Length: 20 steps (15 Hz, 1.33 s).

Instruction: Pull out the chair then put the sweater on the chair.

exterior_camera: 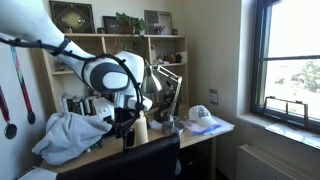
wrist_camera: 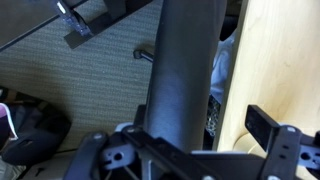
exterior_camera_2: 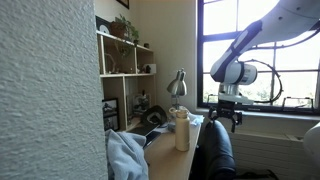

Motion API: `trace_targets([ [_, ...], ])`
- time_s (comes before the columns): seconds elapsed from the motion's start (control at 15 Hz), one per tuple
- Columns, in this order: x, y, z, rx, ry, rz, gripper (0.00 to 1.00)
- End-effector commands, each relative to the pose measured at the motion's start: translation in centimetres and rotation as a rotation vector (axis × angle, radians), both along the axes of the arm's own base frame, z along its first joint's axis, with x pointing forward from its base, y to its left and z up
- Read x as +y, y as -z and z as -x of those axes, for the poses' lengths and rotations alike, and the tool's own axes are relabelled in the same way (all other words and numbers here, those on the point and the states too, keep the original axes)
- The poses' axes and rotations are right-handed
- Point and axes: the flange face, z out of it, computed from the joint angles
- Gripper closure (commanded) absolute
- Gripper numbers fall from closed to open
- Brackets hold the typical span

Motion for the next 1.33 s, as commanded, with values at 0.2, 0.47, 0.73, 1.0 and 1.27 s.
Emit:
trace_targets([
  [0.2,-0.4,3.8,-2.9,0.101,0.003,0.074,0.0],
  [0.47,-0.3,6.8,-3.6,0.15,-0.004,0.071,0.0],
  [0.73,-1.8,9.0,-4.0,0.183,0.018,0.112,0.0],
  [1.0,-5.9,8.2,-4.4,0.174,0.1,0.146,0.0],
  [1.27,-10.4,7.0,-4.3,0.162,0.199,0.17,0.0],
])
